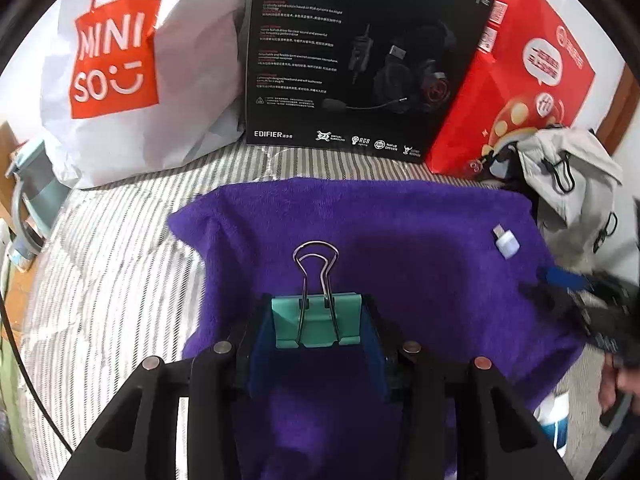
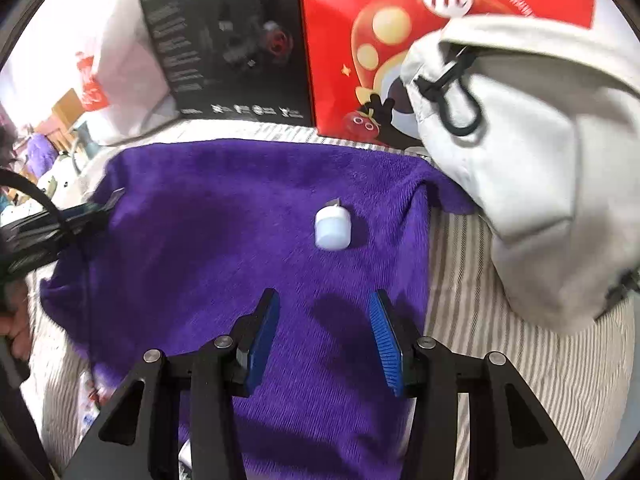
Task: Organize rigid objects
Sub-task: 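Lower the clip onto the purple towel and open the left gripper while the right gripper withdraws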
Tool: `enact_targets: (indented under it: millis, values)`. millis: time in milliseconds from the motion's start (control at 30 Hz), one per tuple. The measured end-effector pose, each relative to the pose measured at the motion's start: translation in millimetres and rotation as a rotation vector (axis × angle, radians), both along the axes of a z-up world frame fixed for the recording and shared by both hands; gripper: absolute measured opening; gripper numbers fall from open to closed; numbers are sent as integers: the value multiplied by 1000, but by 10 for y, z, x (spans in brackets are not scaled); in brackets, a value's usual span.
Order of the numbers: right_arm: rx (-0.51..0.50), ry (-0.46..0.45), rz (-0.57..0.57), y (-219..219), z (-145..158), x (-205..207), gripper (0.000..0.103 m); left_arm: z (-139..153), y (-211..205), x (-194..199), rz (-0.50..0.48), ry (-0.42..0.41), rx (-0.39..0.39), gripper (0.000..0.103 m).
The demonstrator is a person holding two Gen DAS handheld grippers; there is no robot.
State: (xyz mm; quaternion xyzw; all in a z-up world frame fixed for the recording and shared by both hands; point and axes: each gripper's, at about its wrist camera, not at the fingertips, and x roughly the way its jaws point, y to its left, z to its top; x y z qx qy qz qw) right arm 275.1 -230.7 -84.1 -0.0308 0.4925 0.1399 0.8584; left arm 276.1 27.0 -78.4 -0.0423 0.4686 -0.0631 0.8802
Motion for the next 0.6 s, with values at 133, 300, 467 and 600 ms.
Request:
enact_targets:
  millis: [133,300,467,600]
  values:
    - [8,-5,11,-31,104,-285,47,-63,-67,142,8,9,29,39]
    - [23,1,19,-80,266,-640,47,-164,-92,301,19,34,18,40]
    - [4,4,17,-139,373,-957,48,-218,-150,391,28,53,57,39]
    - [25,37,-6,-203,281,-1100,48,-219,-199,389,17,58,93,40]
